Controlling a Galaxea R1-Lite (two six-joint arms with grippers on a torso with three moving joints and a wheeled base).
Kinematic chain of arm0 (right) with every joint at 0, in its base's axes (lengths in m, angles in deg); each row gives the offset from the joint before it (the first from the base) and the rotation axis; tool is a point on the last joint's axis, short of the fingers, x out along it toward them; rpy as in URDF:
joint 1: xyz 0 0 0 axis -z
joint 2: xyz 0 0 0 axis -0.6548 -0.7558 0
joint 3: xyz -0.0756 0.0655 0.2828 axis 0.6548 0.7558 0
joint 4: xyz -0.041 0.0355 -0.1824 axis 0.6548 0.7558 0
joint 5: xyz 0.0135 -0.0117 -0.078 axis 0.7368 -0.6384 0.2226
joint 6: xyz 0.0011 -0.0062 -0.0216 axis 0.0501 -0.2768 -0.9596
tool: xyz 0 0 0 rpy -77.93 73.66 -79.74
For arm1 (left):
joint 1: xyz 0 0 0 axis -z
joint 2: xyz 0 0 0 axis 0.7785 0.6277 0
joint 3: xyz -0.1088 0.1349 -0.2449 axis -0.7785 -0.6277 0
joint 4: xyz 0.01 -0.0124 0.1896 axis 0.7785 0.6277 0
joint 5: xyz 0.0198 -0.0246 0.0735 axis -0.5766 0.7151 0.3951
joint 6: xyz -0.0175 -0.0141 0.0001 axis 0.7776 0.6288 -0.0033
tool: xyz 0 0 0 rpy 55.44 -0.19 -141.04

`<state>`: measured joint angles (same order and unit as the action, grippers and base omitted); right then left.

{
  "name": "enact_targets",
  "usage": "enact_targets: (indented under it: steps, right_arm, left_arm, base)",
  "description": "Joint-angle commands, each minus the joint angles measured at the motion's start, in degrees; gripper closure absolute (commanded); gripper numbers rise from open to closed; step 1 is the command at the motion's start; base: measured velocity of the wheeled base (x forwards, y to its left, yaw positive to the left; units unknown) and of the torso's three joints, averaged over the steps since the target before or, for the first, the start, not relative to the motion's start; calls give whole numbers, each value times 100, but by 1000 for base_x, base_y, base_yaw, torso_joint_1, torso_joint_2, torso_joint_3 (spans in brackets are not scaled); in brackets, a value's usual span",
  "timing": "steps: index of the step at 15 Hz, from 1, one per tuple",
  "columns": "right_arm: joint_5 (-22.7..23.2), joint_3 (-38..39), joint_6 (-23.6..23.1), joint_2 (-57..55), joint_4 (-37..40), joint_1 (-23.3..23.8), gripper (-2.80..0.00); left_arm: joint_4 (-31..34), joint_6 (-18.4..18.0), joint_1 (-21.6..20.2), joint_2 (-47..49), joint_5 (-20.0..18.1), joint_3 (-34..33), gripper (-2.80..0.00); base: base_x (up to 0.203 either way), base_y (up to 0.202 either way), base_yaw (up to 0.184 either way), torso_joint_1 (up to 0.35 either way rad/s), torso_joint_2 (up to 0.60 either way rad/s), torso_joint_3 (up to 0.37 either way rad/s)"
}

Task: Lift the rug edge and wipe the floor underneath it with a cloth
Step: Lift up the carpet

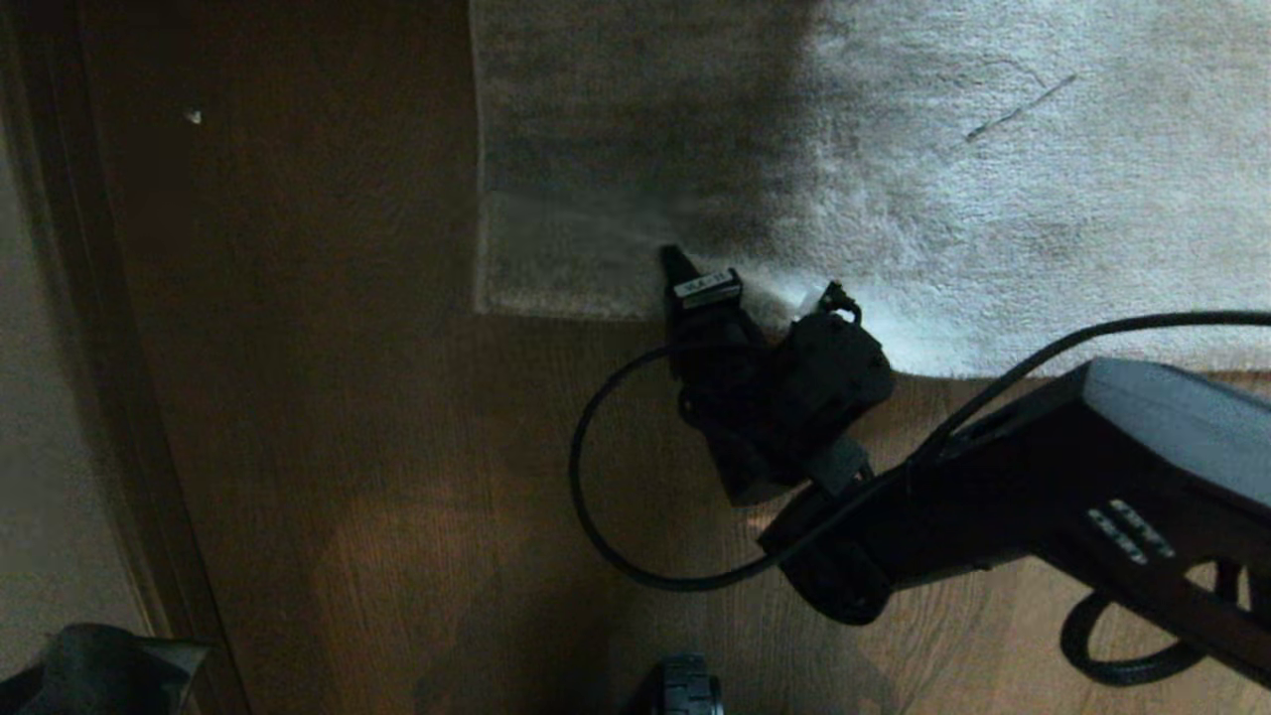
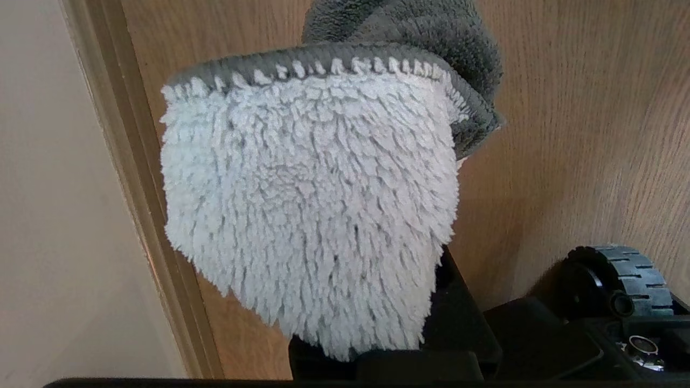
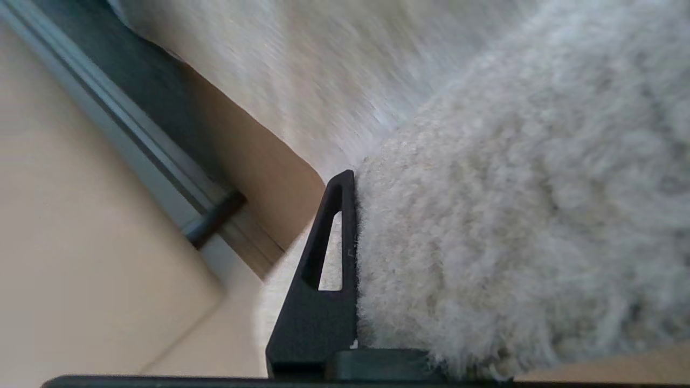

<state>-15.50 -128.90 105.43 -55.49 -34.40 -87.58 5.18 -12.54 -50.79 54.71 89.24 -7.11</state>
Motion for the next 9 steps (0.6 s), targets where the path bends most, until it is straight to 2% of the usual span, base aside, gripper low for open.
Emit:
enact_targets:
  steps: [1, 5, 9]
  right_arm:
    - [-19, 83, -130, 342, -176, 184, 0]
    - [6, 199, -255, 870, -159, 310, 0]
    - [552, 379, -469, 1410, -181, 308, 0]
  left_arm:
    - [0, 2, 2, 0, 2, 0, 0]
    - [0, -6, 2, 0, 2, 0, 0]
    - [0, 2, 2, 0, 2, 0, 0]
  base:
    - [0, 0, 0, 0, 0, 0]
    - [0, 0, 0, 0, 0, 0]
    - [0, 0, 0, 0, 0, 0]
